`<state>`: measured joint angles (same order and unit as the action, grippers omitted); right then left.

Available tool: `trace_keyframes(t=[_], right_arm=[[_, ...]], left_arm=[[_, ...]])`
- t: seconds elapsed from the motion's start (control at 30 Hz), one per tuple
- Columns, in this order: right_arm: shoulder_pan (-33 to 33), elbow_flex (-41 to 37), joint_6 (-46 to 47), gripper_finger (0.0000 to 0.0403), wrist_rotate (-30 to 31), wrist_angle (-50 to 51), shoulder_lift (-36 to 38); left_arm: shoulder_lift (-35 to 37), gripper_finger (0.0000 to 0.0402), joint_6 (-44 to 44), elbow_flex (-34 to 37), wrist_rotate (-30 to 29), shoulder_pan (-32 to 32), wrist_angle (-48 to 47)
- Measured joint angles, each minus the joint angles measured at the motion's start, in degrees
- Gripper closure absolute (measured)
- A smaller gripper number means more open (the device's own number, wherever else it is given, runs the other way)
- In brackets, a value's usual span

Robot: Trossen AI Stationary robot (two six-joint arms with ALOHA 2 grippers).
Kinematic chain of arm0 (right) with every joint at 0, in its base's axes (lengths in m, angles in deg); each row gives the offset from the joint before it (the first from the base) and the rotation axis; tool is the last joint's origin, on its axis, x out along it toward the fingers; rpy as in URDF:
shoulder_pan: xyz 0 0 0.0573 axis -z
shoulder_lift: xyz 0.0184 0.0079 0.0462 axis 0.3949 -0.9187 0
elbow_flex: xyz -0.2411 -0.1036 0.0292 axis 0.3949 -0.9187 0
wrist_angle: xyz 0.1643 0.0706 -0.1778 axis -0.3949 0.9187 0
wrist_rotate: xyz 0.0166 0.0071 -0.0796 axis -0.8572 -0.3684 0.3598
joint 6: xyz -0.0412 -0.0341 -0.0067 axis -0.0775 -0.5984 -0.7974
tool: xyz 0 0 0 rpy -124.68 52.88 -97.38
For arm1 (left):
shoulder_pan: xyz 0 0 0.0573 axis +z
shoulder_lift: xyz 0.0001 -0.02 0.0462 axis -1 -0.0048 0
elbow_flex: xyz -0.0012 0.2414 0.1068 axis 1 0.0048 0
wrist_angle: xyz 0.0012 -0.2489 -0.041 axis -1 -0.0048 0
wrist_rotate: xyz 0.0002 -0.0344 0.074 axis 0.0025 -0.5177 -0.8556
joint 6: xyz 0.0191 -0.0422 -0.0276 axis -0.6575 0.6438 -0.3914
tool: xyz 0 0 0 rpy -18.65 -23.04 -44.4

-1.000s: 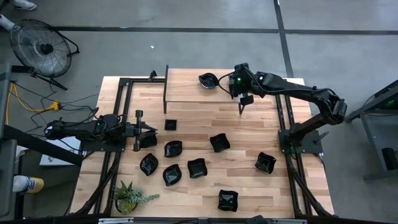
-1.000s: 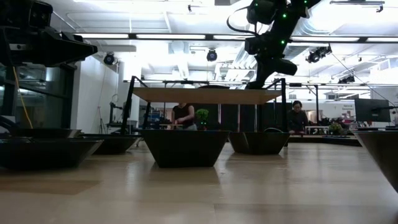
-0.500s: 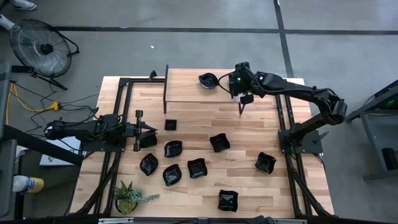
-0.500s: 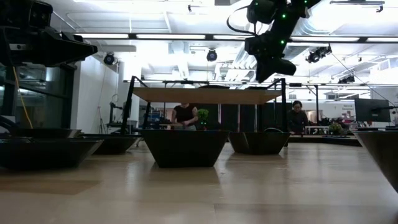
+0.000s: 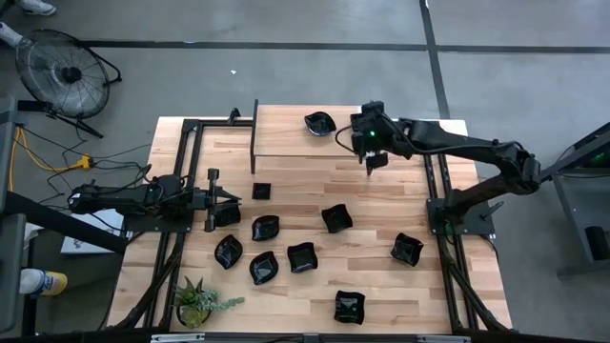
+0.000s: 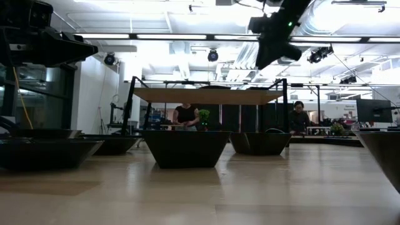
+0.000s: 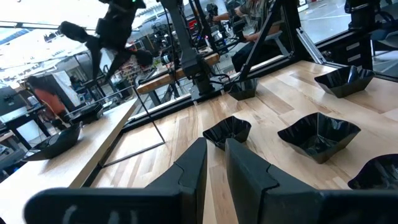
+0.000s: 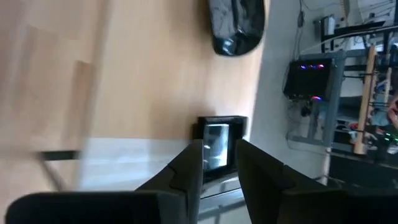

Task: Pick & Place Mini shaped plates
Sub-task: Put the black distorted square plate on the shelf

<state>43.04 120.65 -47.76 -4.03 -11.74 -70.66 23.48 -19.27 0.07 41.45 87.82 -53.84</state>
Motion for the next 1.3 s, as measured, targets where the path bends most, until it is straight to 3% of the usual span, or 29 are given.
trace_keyframes(t=[0.3, 0.8, 1.3], right_arm=[[-10.7, 0.0, 14.1, 0.0315, -1.3, 9.9, 5.0], [-32.5, 0.0, 47.4, 0.0316, -1.5, 27.4, 6.5], [-39.9, 0.0, 71.5, 0.0315, -15.7, 29.9, 2.1]], left_arm=[[0.0, 0.0346, 0.0, 0.0, 0.0, 0.0, 0.0], [0.0, 0.0346, 0.0, 0.0, 0.0, 0.0, 0.0], [0.0, 0.0346, 0.0, 0.0, 0.0, 0.0, 0.0]])
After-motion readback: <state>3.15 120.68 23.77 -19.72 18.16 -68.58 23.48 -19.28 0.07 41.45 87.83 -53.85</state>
